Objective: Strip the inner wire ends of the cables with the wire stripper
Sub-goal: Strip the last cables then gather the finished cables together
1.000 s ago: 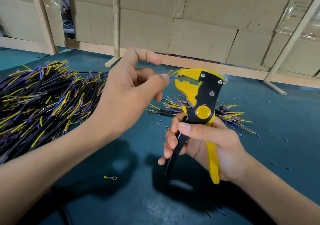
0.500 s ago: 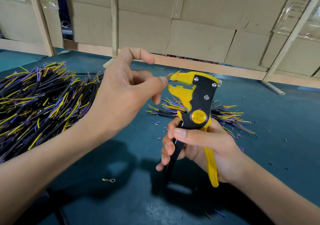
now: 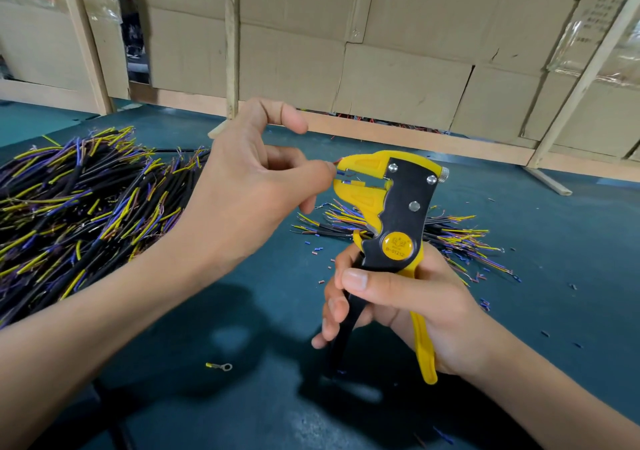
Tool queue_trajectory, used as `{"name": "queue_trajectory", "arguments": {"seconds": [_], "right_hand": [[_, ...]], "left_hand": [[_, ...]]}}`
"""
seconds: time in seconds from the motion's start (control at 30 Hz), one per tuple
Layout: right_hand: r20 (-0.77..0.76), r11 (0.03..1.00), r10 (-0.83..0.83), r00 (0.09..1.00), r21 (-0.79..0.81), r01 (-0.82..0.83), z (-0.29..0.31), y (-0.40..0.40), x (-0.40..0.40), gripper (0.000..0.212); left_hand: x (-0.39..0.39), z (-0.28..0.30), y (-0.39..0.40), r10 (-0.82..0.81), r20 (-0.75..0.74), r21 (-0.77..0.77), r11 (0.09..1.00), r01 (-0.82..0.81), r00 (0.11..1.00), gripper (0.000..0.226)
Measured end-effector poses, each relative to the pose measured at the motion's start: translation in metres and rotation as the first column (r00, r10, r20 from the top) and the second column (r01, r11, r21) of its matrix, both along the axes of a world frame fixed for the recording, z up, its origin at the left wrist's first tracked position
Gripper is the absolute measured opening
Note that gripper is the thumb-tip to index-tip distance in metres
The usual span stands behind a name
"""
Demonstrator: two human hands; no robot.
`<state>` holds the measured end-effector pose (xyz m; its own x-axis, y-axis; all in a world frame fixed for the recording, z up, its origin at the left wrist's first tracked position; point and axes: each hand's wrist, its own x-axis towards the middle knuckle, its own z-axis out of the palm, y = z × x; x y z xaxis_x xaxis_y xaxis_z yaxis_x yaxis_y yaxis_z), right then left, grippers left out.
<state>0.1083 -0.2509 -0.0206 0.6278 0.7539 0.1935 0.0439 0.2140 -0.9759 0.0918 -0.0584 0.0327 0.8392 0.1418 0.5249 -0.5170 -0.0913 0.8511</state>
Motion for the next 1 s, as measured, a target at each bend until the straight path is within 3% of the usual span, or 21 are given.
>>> {"name": "queue_trajectory", "arguments": {"seconds": [0.2, 0.43, 0.6, 0.77, 1.0], "right_hand": [[0.044, 0.999, -0.029, 0.999, -0.026, 0.031, 0.000, -0.001, 0.000, 0.021], [0.017, 1.000, 0.004, 1.000, 0.004, -0.004, 0.001, 0.000, -0.002, 0.014], [-0.041, 0.998, 0.018, 0.999, 0.053, -0.016, 0.003, 0.000, -0.002, 0.010], [-0.042, 0.997, 0.012, 0.999, 0.073, -0.009, 0.003, 0.001, -0.003, 0.011], [-0.056, 0.997, 0.014, 0.998, 0.079, -0.010, 0.007, 0.002, -0.004, 0.010]], "left_hand": [[0.000, 0.001, 0.005, -0.088, 0.014, -0.036, 0.995, 0.089, 0.996, 0.033], [0.000, 0.001, 0.003, -0.217, -0.027, -0.133, 0.968, 0.212, 0.976, 0.040], [-0.002, -0.002, -0.002, -0.333, -0.067, -0.273, 0.913, 0.303, 0.941, 0.023], [-0.006, -0.004, -0.011, -0.384, -0.058, -0.348, 0.873, 0.342, 0.921, 0.028], [-0.010, -0.006, -0.015, -0.428, -0.038, -0.409, 0.831, 0.377, 0.903, 0.018]]}}
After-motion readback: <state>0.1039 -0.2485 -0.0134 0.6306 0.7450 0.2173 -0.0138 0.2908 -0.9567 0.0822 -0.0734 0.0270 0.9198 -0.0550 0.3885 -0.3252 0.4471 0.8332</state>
